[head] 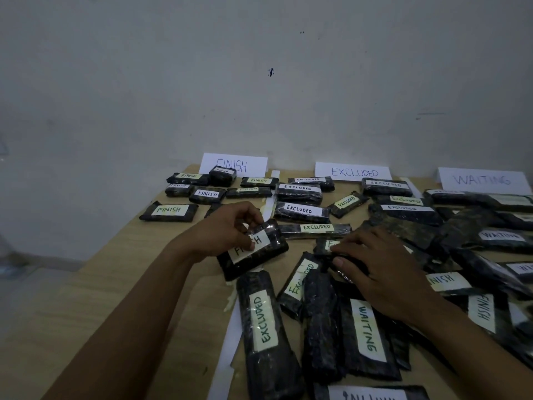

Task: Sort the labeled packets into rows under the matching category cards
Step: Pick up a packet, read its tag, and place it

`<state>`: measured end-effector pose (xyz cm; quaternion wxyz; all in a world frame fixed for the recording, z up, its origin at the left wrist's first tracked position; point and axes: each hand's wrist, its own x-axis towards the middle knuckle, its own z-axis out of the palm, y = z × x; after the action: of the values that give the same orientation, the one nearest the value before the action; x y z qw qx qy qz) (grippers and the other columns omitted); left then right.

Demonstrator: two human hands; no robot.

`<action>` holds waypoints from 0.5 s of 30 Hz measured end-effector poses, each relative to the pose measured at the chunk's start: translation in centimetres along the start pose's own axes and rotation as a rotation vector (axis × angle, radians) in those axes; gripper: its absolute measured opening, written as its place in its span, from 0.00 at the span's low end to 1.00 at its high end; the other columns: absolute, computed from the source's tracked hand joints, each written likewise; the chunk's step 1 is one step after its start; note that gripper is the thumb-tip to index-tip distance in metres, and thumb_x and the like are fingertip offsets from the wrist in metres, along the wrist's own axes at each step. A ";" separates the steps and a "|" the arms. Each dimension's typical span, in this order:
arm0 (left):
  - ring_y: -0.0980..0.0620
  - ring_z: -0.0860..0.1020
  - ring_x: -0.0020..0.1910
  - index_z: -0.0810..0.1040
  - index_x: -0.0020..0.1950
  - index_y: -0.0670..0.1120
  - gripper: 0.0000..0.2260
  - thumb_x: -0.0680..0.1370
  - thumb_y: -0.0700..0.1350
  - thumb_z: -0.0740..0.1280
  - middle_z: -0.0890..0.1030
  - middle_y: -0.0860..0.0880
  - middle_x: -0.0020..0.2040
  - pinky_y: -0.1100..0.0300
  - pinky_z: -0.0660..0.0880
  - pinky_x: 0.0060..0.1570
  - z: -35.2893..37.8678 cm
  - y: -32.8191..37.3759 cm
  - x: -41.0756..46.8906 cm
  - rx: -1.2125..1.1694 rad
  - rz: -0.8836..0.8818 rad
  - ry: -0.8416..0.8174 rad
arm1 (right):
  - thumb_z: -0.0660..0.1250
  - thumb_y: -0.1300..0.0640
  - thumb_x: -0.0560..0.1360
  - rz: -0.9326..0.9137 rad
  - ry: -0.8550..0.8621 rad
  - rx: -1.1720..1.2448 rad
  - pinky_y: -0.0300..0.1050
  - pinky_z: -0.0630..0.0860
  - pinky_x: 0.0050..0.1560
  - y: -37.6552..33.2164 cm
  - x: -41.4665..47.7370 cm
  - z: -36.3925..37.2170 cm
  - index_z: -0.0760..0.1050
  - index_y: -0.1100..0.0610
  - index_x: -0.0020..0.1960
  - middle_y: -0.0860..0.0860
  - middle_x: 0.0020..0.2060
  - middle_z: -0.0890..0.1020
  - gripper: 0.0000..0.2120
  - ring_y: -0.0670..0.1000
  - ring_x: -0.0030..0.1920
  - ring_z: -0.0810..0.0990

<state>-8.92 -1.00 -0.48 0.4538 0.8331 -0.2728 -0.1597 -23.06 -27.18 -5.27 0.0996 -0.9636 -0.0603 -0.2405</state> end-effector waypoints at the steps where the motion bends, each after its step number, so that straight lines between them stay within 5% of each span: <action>1: 0.48 0.80 0.43 0.77 0.50 0.45 0.19 0.66 0.26 0.72 0.80 0.40 0.52 0.55 0.78 0.42 -0.2 -0.1 0.1 -0.042 0.000 0.001 | 0.53 0.40 0.77 -0.001 -0.003 0.001 0.46 0.68 0.51 0.0 0.0 0.0 0.79 0.46 0.55 0.43 0.50 0.77 0.20 0.47 0.54 0.71; 7: 0.44 0.79 0.45 0.82 0.46 0.46 0.15 0.66 0.28 0.73 0.82 0.46 0.43 0.54 0.77 0.43 -2.7 -1.0 -0.2 -0.281 0.003 0.144 | 0.52 0.40 0.77 -0.012 0.010 -0.009 0.43 0.65 0.50 -0.1 0.0 -0.1 0.80 0.46 0.54 0.43 0.48 0.77 0.20 0.47 0.52 0.70; 11: 0.50 0.81 0.42 0.83 0.45 0.46 0.15 0.69 0.27 0.71 0.85 0.50 0.40 0.63 0.78 0.41 -4.7 -1.2 -1.2 -0.160 0.003 0.172 | 0.52 0.40 0.77 -0.004 0.012 -0.027 0.44 0.65 0.50 -0.3 -0.1 -0.1 0.80 0.46 0.53 0.43 0.48 0.77 0.20 0.48 0.52 0.71; 15: 0.54 0.82 0.44 0.84 0.49 0.44 0.13 0.70 0.30 0.72 0.85 0.45 0.45 0.65 0.77 0.45 -5.9 -1.7 -2.2 0.097 -0.100 0.028 | 0.51 0.39 0.77 0.010 -0.022 -0.041 0.44 0.63 0.50 -0.4 -0.1 -0.2 0.80 0.45 0.54 0.43 0.49 0.77 0.21 0.48 0.54 0.71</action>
<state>-7.11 4.97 1.33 0.4083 0.8688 -0.2320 -0.1572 -23.31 -26.88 -5.13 0.0803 -0.9684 -0.0515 -0.2304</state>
